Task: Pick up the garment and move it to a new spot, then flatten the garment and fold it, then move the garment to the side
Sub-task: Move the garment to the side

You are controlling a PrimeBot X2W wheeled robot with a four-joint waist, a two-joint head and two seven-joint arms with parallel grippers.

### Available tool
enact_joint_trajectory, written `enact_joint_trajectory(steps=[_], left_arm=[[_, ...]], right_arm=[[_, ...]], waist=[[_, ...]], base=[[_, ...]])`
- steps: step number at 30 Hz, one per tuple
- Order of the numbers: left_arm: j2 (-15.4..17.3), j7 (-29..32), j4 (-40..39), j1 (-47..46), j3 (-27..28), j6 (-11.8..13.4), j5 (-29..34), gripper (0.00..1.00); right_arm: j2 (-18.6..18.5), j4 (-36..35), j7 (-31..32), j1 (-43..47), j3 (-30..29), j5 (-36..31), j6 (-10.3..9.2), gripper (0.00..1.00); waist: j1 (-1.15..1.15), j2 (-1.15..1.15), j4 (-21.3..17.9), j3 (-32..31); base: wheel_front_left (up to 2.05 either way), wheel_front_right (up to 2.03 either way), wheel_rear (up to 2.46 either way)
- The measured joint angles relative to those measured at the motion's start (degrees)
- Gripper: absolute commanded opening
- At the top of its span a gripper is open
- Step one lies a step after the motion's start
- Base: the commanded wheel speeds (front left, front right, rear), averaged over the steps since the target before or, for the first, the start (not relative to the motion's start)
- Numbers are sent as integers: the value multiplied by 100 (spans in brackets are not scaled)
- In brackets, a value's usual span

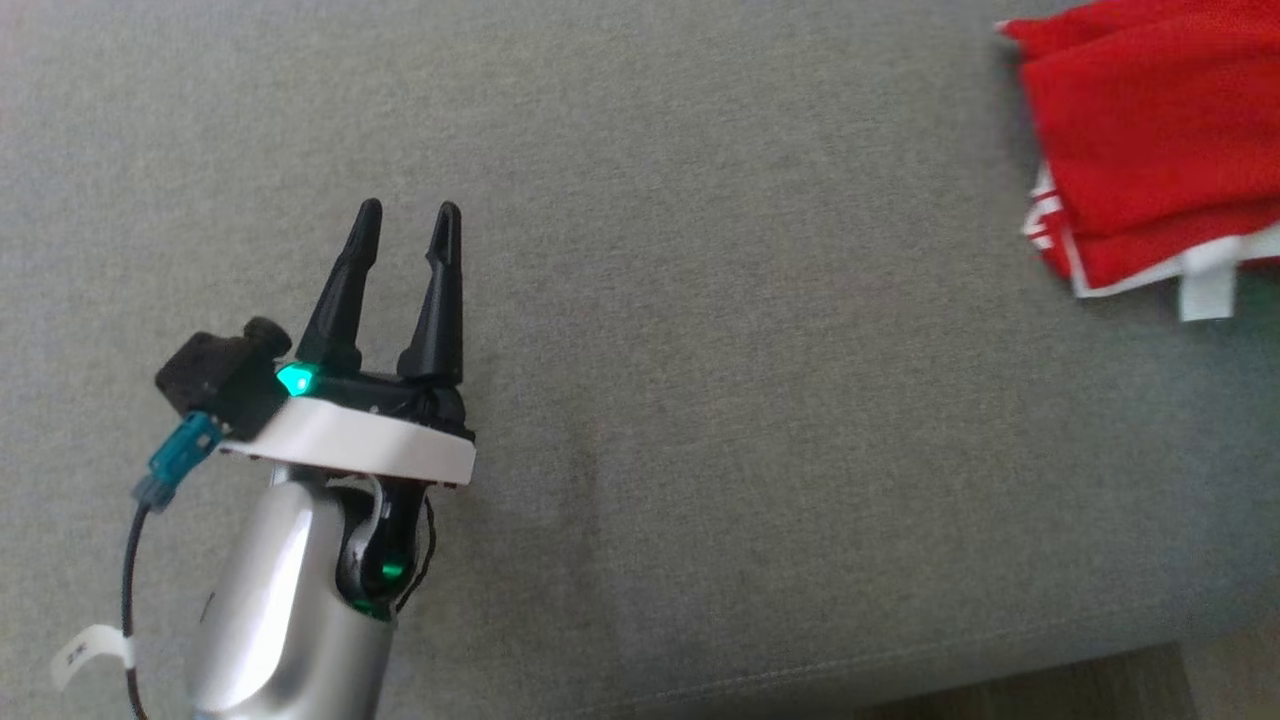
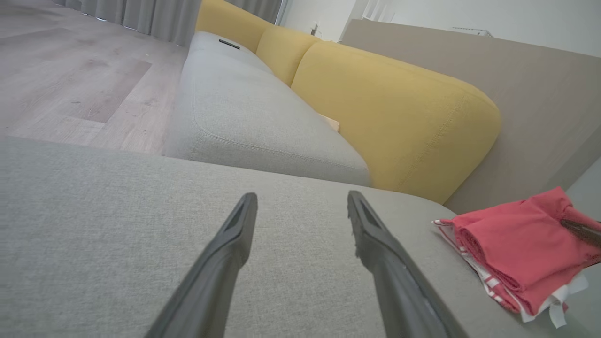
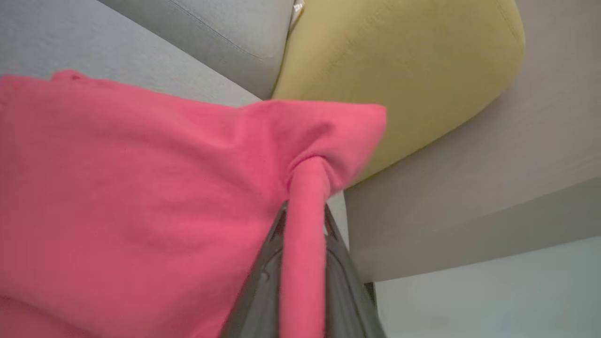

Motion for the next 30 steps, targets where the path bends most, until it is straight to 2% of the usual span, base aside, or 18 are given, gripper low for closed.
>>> enact_joint_trajectory(steps=[7,15,17,26,30], left_arm=[[0,0,22,-129,42,-25,35,100],[-1,0,22,-204,66,-42,42,100],[-1,0,23,-204,83,-42,60,100],[-1,0,80,-202,170,-46,73,100],[-2,0,91,-196,197,-47,71,100]], right_arm=[[-205,229,36,48,-693,-465,0,0],[-152,292,181,126,-1251,-814,0,0],[-64,243,203,191,-1422,-887,0,100],[336,-386,361,382,-1909,-1218,0,100],[732,-942,341,441,-1960,-1202,0,100]], waist=[[0,0,133,227],[0,0,179,369],[0,0,161,381],[0,0,80,209],[0,0,52,27]], base=[[0,0,0],[0,0,0],[0,0,0],[0,0,0],[0,0,0]])
